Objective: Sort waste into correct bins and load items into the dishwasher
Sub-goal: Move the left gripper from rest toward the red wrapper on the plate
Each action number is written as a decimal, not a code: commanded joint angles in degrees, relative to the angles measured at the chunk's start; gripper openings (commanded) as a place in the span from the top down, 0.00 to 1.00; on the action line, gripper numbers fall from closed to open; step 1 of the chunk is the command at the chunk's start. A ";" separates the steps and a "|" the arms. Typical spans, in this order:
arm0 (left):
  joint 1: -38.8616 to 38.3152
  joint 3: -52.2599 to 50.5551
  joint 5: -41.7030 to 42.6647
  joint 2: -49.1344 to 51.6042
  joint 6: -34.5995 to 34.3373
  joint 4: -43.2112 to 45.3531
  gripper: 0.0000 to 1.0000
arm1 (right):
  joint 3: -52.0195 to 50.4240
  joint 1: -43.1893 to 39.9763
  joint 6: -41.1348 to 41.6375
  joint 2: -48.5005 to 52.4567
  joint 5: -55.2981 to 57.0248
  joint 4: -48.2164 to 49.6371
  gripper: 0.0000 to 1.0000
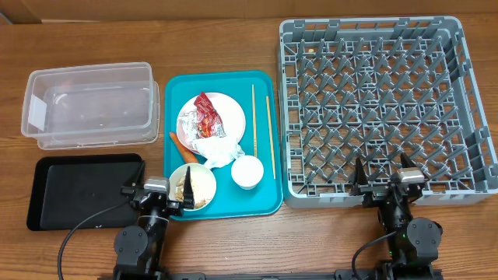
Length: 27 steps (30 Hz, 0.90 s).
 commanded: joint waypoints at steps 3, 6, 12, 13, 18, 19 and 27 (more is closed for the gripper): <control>-0.42 -0.22 -0.92 -0.59 1.16 -0.07 0.00 | -0.61 -0.26 -0.63 -0.26 0.09 0.22 0.00; -0.37 -0.22 -1.60 -0.61 2.67 0.00 0.00 | -0.61 -0.26 -0.63 -0.26 0.09 0.22 0.00; -0.39 -0.22 -1.62 -0.59 2.67 -0.02 0.00 | -0.61 -0.26 -0.63 -0.26 0.09 0.22 0.00; -0.37 -0.22 -1.62 -0.59 2.67 -0.02 0.00 | -0.61 -0.26 -0.63 -0.26 0.09 0.24 0.00; -0.39 -0.22 -0.81 -0.59 2.60 0.61 0.00 | -0.61 -0.26 -0.63 -0.26 0.09 0.22 0.00; -0.39 -0.22 -0.35 -0.59 2.62 0.74 0.00 | -0.61 -0.26 -0.63 -0.26 0.09 0.22 0.00; -0.37 9.66 7.72 -0.46 1.57 0.72 0.00 | -0.61 -0.26 -0.63 -0.26 0.09 0.22 0.00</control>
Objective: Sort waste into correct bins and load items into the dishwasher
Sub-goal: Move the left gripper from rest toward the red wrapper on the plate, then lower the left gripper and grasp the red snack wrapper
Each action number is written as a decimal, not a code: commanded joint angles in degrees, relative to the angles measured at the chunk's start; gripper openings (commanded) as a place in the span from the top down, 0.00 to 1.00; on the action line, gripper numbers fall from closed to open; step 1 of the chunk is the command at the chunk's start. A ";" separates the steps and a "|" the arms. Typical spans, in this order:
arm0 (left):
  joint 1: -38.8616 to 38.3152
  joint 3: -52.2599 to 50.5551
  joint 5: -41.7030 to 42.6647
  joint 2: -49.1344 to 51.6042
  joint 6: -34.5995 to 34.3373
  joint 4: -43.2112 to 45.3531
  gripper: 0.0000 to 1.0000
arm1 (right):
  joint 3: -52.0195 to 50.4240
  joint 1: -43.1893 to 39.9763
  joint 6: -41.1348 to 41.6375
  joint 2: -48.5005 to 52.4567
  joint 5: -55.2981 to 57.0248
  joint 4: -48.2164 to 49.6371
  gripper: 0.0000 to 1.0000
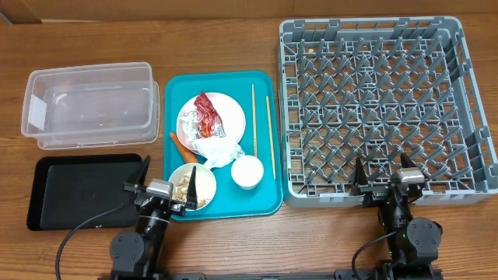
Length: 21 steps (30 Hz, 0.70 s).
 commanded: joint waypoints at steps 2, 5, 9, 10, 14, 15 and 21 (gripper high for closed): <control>-0.37 12.61 0.46 0.57 0.28 -5.55 0.00 | -0.61 -0.26 -0.61 -0.26 0.13 0.22 0.00; -0.37 20.33 -0.09 4.37 0.28 -9.03 0.00 | -0.61 -0.26 -0.61 -0.26 0.13 0.22 0.00; -0.39 35.56 3.98 17.81 0.26 -15.52 0.00 | -0.61 -0.26 -0.61 -0.26 0.13 0.22 0.00; -0.39 38.91 5.42 21.00 0.26 -17.55 0.00 | -0.61 -0.26 -0.61 -0.26 0.13 0.22 0.00; -0.44 54.60 9.55 36.13 -0.22 -29.73 0.00 | -0.61 -0.26 -0.59 -0.26 0.13 0.22 0.00; -0.44 58.38 9.94 39.80 -1.05 -33.35 0.00 | -0.61 -0.26 -0.61 -0.26 0.13 0.22 0.00; -1.53 80.02 10.73 63.14 -6.25 -56.28 0.00 | -0.61 -0.26 -0.61 -0.26 0.13 0.22 0.00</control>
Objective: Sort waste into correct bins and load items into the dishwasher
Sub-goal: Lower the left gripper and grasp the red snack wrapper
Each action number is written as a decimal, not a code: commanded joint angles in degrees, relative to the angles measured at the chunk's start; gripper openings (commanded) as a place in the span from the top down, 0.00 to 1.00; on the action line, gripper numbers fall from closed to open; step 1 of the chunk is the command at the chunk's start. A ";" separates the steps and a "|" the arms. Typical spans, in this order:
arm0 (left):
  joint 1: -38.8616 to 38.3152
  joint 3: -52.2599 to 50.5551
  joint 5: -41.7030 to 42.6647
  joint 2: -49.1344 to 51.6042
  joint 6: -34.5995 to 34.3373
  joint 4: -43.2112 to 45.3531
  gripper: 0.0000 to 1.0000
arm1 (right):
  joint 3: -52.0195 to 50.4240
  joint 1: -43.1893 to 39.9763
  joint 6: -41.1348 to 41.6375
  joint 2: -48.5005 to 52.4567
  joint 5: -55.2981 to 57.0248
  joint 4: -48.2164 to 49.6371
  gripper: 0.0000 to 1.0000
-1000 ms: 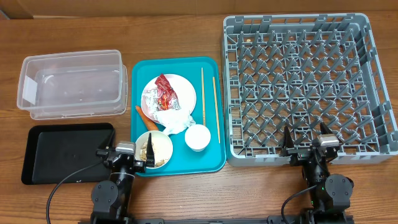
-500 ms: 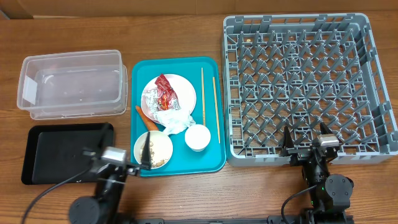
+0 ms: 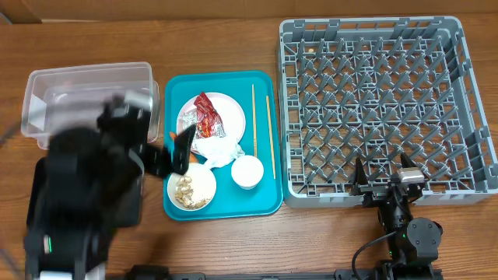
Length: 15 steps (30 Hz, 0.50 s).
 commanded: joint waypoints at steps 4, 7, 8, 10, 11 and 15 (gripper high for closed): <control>-1.60 13.18 2.05 19.52 -3.13 -9.79 0.00 | -0.59 -0.26 -0.63 -0.22 0.09 0.22 0.00; -1.60 13.31 2.10 25.81 -4.22 -8.63 0.00 | -0.61 -0.26 -0.63 -0.22 0.09 0.22 0.00; -1.60 13.31 2.12 27.45 -4.24 -8.07 0.00 | -0.61 -0.26 -0.63 -0.22 0.09 0.22 0.00; -1.60 13.31 2.03 30.95 -4.20 -6.97 0.00 | -0.61 -0.26 -0.63 -0.22 0.09 0.22 0.00; -1.60 13.31 2.03 32.17 -4.22 -6.60 0.00 | -0.61 -0.26 -0.63 -0.22 0.09 0.22 0.00; -1.60 13.31 2.03 38.53 -10.14 -4.17 0.00 | -0.61 -0.26 -0.63 -0.22 0.09 0.22 0.00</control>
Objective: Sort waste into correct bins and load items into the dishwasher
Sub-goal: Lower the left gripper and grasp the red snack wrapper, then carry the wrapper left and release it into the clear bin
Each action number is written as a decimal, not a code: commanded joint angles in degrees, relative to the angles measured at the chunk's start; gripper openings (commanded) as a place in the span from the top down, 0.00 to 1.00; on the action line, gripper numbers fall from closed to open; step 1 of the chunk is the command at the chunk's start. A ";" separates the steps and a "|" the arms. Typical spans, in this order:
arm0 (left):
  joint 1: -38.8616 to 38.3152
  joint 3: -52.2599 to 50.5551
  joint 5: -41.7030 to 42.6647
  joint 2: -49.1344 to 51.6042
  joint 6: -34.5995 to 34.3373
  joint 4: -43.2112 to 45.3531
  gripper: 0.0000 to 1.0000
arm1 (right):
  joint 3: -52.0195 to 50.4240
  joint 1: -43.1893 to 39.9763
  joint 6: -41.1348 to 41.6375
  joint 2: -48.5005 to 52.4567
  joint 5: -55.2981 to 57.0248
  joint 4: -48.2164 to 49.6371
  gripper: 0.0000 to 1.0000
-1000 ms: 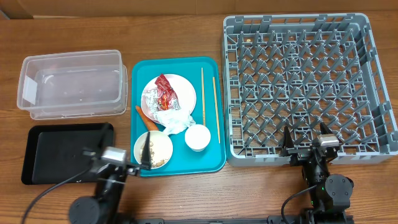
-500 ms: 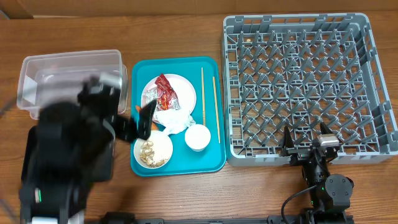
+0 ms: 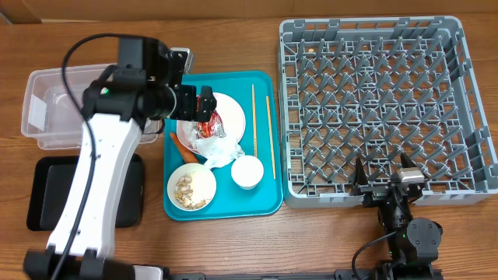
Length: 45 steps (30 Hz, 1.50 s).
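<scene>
A teal tray (image 3: 263, 194) holds a white plate (image 3: 233, 107) with a red wrapper (image 3: 210, 123) and foil (image 3: 187, 123) on it. Beside them lie a crumpled white napkin (image 3: 219, 150), an orange carrot (image 3: 184, 145), a bowl of nuts (image 3: 191, 187), a small white cup (image 3: 247, 172) and two chopsticks (image 3: 253, 117). My left gripper (image 3: 201, 106) hangs open over the plate's left side, just above the wrapper. Near the front of the table, my right gripper (image 3: 381, 176) rests open at the grey dish rack (image 3: 381, 85).
A clear plastic bin (image 3: 54, 117) stands at the back left, partly under my left arm. A black tray (image 3: 43, 198) lies in front of it. The dish rack fills the right half of the table.
My left arm has swung further back and right, so its gripper has gone from the tray's left edge to above the plate and wrapper. The right arm has not moved.
My left gripper first rested open at the table's front edge, by the bowl of nuts, and stayed there. Then the arm was up and blurred over the black tray and bin. It now reaches over the plate. Nothing on the tray has shifted.
</scene>
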 commanded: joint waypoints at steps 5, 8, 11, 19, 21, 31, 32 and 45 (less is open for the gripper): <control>-0.37 1.44 0.17 10.08 -10.27 4.22 0.00 | -0.61 -0.26 -0.63 -0.22 0.11 0.22 0.00; -0.39 1.44 -1.90 13.09 -12.83 6.58 0.00 | -0.61 -0.26 -0.63 -0.22 0.11 0.20 0.00; -0.39 1.44 -4.61 15.12 -15.23 8.41 0.00 | -0.61 -0.26 -0.63 -0.22 0.11 0.20 0.00; -0.98 1.40 -7.30 18.38 -16.41 14.08 0.00 | -0.61 -0.26 -0.63 -0.22 0.11 0.20 0.00; -1.25 1.40 -7.30 19.12 -16.44 14.64 0.00 | -0.61 -0.26 -0.63 -0.22 0.11 0.20 0.00; -2.51 1.42 -10.05 23.39 -16.61 16.20 0.04 | -0.61 -0.26 -0.63 -0.22 0.11 0.20 0.00; -2.47 1.42 -10.60 23.37 -16.59 16.35 0.09 | -0.61 -0.26 -0.63 -0.22 0.11 0.20 0.00; -2.23 3.52 -11.23 23.21 -16.59 16.85 0.96 | -0.61 -0.26 -0.63 -0.22 0.11 0.20 0.00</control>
